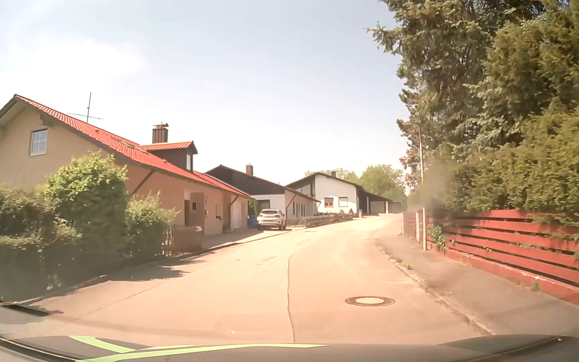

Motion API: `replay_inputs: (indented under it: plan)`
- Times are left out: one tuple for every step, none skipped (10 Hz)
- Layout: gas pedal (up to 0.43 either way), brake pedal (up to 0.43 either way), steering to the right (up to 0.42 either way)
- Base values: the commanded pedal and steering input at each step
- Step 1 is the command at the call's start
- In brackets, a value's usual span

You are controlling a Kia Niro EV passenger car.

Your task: Follow the waypoints while adhering to traffic rules and regulations

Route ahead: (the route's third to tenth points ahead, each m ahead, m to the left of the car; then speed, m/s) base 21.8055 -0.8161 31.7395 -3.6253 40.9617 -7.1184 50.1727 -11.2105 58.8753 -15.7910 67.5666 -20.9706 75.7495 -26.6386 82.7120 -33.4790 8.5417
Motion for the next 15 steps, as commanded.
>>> replay_inputs:
  plan:
    - [0.0, 0.0, 0.042]
    - [0.0, 0.0, 0.042]
    - [0.008, 0.0, 0.042]
    - [0.02, 0.0, 0.042]
    - [0.02, 0.0, 0.042]
    - [0.039, 0.0, 0.042]
    - [0.039, 0.0, 0.042]
    - [0.047, 0.0, 0.042]
    - [0.059, 0.0, 0.042]
    - [0.059, 0.0, 0.041]
    - [0.059, 0.0, 0.039]
    - [0.059, 0.0, 0.039]
    - [0.059, 0.0, 0.039]
    - [0.059, 0.0, 0.038]
    - [0.059, 0.0, 0.039]
